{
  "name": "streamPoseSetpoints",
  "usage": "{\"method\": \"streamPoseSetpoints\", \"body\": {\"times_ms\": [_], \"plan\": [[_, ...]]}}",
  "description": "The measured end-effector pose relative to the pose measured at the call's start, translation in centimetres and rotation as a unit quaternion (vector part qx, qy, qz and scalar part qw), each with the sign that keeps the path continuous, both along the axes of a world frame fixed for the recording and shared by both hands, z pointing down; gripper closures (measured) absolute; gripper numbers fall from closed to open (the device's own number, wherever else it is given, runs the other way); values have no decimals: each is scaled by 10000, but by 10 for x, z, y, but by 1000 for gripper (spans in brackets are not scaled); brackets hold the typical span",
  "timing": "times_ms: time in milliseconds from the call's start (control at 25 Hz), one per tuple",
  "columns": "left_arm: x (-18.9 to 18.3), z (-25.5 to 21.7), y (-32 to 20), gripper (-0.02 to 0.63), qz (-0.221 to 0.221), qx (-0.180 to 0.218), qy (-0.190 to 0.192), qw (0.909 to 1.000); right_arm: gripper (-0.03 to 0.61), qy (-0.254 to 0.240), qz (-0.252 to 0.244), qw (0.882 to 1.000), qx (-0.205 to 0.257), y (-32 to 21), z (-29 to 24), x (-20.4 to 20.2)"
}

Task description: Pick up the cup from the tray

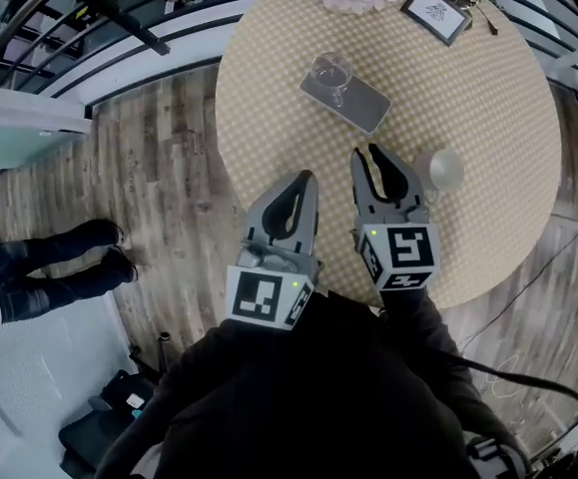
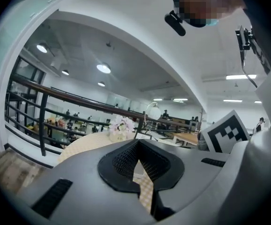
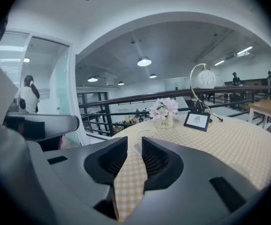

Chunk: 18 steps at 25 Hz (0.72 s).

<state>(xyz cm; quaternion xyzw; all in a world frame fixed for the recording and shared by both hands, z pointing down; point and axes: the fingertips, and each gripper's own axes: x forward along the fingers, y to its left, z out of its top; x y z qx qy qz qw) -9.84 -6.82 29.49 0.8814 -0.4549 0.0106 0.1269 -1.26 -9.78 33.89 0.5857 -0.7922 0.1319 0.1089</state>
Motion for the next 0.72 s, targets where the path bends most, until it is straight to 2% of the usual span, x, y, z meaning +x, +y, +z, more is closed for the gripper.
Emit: {"method": "streamPoseSetpoints", "body": {"times_ms": [160,280,360,480,720], "plan": [[-22,25,-41,608,22,-291,-43,9996,410,41,179,9995,-244,-48,27,-10],[-37,43,-72,609,86,-552,-59,9984,270,172,123,9984,-520,-78,52,-21],[-41,53,-91,608,175,-714,-44,9973,206,234,73,9971,-727,-96,66,-26],[-42,71,-117,608,300,-912,-23,9954,179,408,132,9951,-889,-122,82,-28],[-40,97,-145,609,460,-1378,95,9893,178,663,375,9900,-1185,-155,101,-23]]}}
